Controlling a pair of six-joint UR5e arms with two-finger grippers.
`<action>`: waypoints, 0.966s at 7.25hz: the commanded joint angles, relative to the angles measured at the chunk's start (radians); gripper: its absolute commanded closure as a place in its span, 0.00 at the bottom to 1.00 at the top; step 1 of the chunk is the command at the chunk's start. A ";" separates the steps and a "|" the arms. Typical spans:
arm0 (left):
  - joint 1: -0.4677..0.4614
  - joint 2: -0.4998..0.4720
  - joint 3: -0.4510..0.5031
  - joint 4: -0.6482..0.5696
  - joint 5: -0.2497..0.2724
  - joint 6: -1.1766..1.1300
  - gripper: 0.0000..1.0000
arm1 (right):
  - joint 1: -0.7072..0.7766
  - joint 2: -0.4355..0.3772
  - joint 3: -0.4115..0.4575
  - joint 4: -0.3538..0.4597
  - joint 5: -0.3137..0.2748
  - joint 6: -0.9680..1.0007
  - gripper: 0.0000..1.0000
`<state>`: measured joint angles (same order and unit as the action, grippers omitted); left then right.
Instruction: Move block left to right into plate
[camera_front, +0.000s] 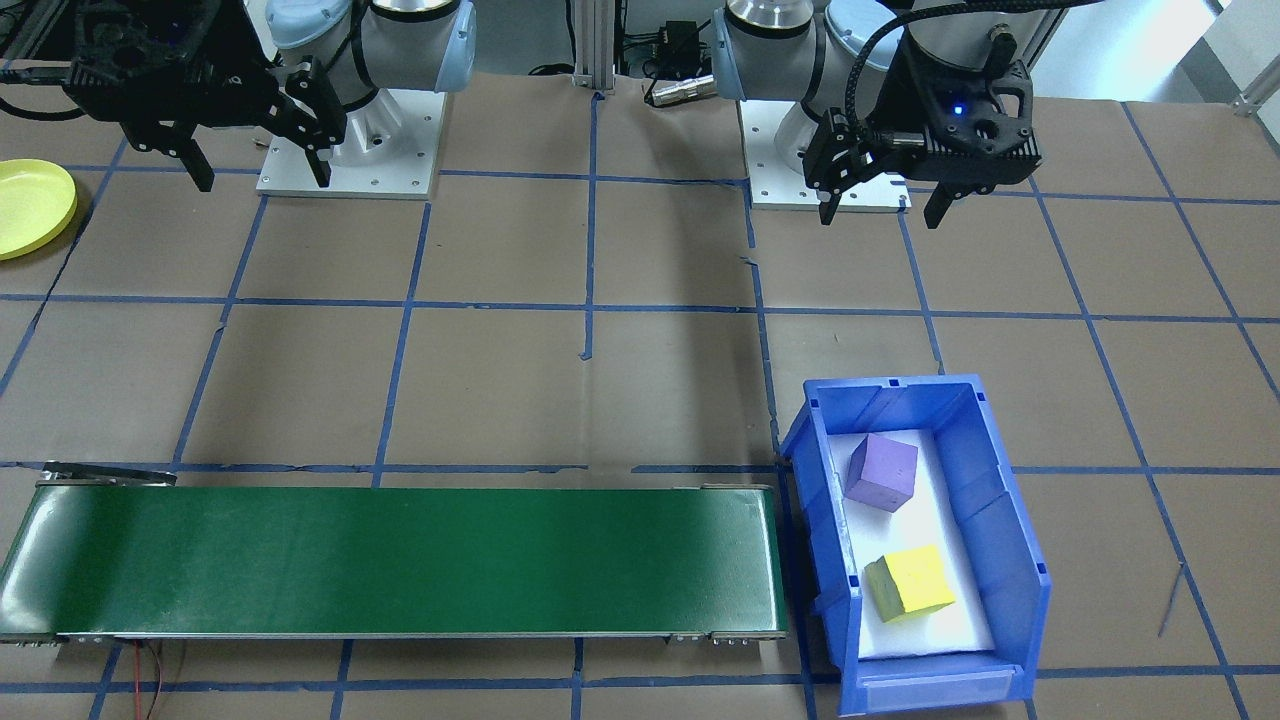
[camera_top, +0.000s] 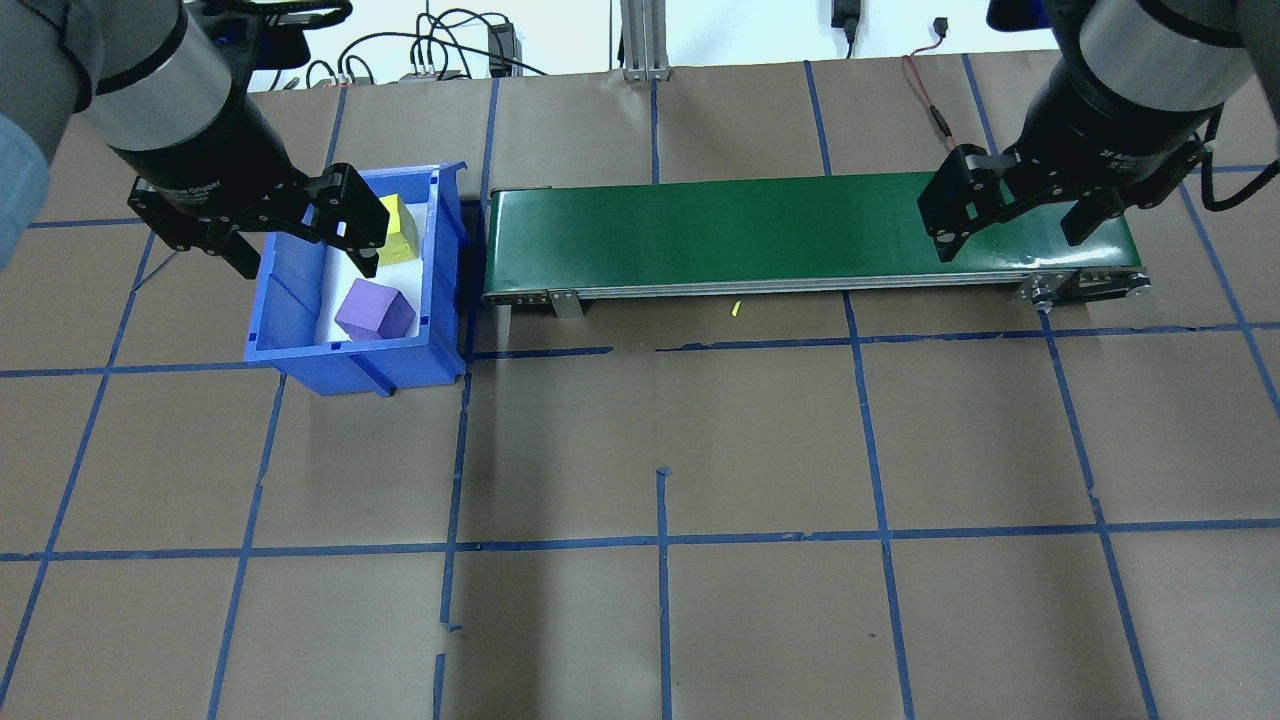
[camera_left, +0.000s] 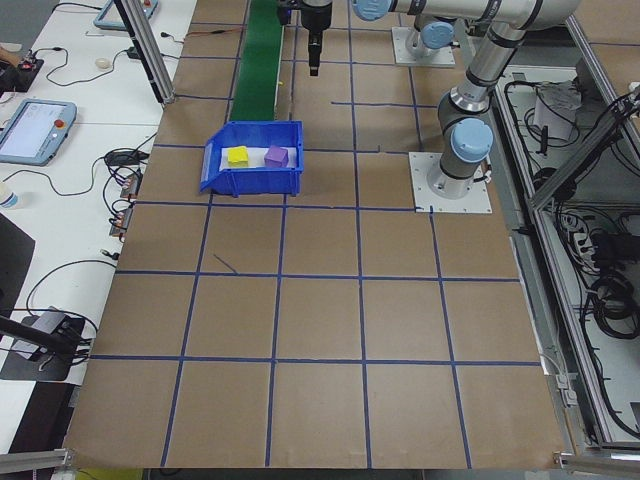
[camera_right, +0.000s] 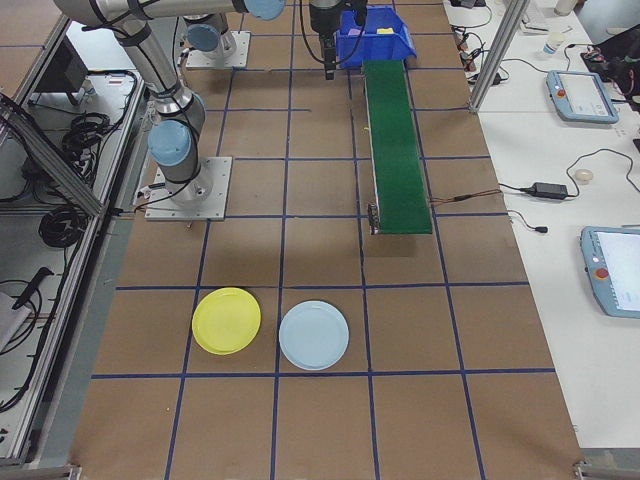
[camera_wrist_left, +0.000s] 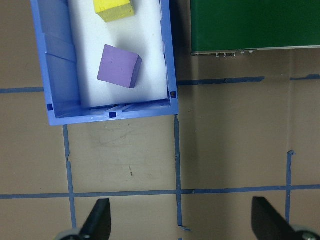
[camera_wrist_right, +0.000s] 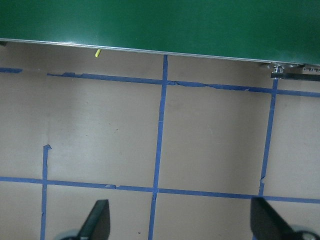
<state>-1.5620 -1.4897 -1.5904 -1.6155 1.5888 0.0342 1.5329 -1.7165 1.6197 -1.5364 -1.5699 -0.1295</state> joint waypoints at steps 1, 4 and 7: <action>0.000 0.002 0.003 -0.001 -0.001 0.000 0.00 | 0.000 -0.002 0.000 0.001 -0.002 -0.001 0.00; 0.011 -0.018 -0.025 0.012 -0.001 0.016 0.00 | 0.000 -0.002 0.000 0.002 -0.002 -0.001 0.00; 0.124 -0.165 -0.025 0.135 -0.010 0.120 0.00 | 0.000 -0.003 0.000 0.002 -0.002 -0.001 0.00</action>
<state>-1.4876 -1.5915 -1.6105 -1.5442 1.5797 0.1187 1.5325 -1.7190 1.6199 -1.5340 -1.5730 -0.1304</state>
